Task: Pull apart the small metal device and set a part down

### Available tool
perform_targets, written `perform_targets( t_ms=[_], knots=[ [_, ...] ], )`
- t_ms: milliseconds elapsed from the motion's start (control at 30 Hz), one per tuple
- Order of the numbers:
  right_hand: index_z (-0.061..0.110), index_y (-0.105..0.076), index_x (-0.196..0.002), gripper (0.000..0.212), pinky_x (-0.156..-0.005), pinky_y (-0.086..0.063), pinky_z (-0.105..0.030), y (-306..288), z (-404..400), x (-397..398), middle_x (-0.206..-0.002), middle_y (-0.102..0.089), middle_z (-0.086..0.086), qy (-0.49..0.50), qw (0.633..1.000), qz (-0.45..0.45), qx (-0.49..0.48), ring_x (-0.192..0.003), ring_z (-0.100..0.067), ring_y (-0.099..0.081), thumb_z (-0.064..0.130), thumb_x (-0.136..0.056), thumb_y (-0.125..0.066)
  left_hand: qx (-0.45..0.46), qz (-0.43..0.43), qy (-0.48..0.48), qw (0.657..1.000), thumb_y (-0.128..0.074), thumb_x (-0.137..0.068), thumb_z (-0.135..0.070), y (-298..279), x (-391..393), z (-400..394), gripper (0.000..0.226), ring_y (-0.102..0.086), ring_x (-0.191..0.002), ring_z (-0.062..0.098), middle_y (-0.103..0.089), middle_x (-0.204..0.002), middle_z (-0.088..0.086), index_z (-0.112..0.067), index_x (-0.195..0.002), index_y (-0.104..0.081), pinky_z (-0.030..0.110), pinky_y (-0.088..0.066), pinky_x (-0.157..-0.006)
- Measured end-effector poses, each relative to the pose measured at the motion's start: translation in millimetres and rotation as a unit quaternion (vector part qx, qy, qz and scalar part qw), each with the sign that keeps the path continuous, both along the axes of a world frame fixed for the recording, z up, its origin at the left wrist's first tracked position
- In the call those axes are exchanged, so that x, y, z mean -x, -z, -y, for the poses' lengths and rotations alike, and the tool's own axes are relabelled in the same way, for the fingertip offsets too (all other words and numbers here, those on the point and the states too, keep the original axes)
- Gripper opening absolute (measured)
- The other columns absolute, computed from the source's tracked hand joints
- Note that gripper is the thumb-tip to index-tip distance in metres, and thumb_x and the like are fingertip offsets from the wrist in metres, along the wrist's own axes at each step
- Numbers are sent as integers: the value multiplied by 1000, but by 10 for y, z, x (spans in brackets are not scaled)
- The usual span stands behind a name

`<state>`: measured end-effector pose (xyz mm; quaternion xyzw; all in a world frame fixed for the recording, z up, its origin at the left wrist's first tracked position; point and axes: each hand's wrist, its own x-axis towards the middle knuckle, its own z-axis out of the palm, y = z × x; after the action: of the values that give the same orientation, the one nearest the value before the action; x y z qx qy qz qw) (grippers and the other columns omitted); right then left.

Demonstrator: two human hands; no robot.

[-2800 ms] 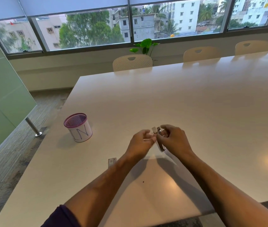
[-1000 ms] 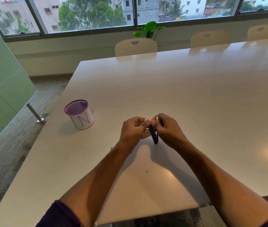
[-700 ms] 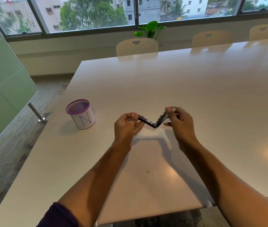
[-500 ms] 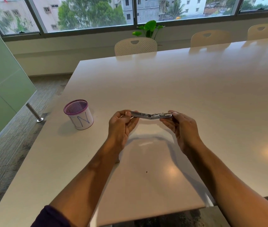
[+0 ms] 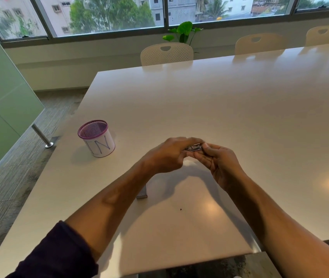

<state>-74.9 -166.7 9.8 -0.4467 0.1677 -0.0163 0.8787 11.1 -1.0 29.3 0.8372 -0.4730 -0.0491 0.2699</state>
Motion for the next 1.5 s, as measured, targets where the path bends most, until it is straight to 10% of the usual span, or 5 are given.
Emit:
perform_targets(
  t_ms=[500,767,1200,1367,1500],
  knots=[
    [2,-73,-111,22,-63,-63,-24,4,8,20,-101,-78,-23,-10,1000,10,12,-85,-28,-79,16,-100,-60,-8,31,-31,999,-62,-96,-41,-41,-122,-35,17,-66,-72,14,-71,-92,2,-37,-108,-51,39,-62,-62],
    [6,-74,-111,21,-76,-64,-30,-95,-28,-44,-95,-80,-15,18,981,22,194,-83,-24,-78,19,-100,-61,239,-110,-145,954,-55,-100,-39,192,159,-26,12,-67,-51,14,-74,-71,3,-34,-91,-49,23,-50,-43],
    [20,-75,-100,19,-71,-59,-27,-774,81,-124,-74,-74,8,-65,728,113,673,-68,-9,-73,30,-101,-59,252,-397,-130,873,-57,-95,-25,204,262,-217,28,-75,-80,23,-81,-103,8,-12,-120,-58,30,-60,-69],
    [12,-75,-103,14,-71,-63,-25,-621,327,-67,-84,-79,-9,-149,831,110,524,-78,-21,-78,15,-99,-62,226,-411,-134,873,-73,-81,-24,138,276,-313,43,-74,-82,17,-76,-110,15,-18,-123,-68,25,-58,-67],
    [5,-74,-102,13,-78,-64,-29,-335,556,48,-96,-79,-19,-228,892,69,385,-92,-32,-77,2,-92,-68,145,-244,-156,946,-89,-76,-24,167,358,-359,44,-66,-76,3,-72,-112,-4,-24,-117,-74,16,-54,-68]
  ],
)
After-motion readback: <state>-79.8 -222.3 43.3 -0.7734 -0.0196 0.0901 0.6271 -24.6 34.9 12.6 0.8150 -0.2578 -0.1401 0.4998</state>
